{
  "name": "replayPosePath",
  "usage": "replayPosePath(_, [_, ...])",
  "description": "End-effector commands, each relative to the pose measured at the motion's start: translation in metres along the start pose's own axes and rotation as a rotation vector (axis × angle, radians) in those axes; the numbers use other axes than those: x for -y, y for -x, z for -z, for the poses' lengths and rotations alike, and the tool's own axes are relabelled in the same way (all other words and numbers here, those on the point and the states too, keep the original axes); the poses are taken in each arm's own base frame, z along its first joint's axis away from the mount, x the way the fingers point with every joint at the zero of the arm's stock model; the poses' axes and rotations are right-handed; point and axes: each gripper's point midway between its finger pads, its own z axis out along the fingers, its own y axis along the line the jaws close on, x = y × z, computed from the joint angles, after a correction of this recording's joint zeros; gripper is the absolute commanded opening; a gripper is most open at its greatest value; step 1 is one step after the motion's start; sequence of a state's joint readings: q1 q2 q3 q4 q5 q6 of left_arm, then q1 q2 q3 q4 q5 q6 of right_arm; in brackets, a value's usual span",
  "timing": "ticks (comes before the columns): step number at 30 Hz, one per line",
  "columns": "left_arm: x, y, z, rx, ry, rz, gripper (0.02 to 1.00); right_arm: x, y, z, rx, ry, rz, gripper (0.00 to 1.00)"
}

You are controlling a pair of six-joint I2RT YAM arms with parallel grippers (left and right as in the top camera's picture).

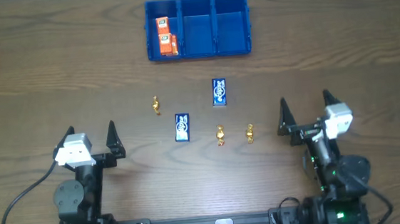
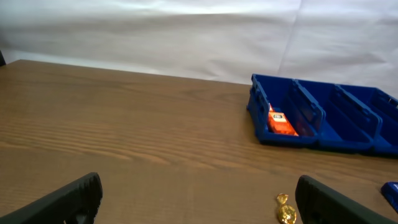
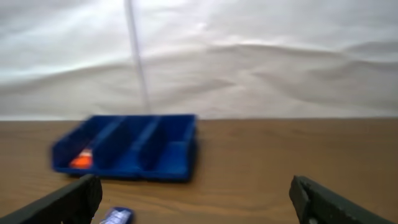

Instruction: Sort Candies Into Trays

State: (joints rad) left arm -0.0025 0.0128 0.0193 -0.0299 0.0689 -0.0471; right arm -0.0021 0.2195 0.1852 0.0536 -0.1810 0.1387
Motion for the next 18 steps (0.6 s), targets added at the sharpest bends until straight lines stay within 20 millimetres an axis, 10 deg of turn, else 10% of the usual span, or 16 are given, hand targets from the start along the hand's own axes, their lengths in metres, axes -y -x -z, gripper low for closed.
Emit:
replayPosePath(1, [-0.001, -0.016, 0.0, -0.05, 0.002, -0.009, 0.998, -0.04, 0.052, -0.024, -0.086, 0.21, -0.102, 0.998])
replayPosePath(8, [-0.001, -0.016, 0.0, -0.05, 0.002, -0.009, 0.998, -0.102, 0.054, -0.1, -0.424, 0.354, -0.187, 0.998])
replayPosePath(18, [-0.001, -0.016, 0.0, -0.05, 0.002, -0.009, 0.998, -0.211, -0.089, -0.125, -1.006, 0.249, -0.215, 0.998])
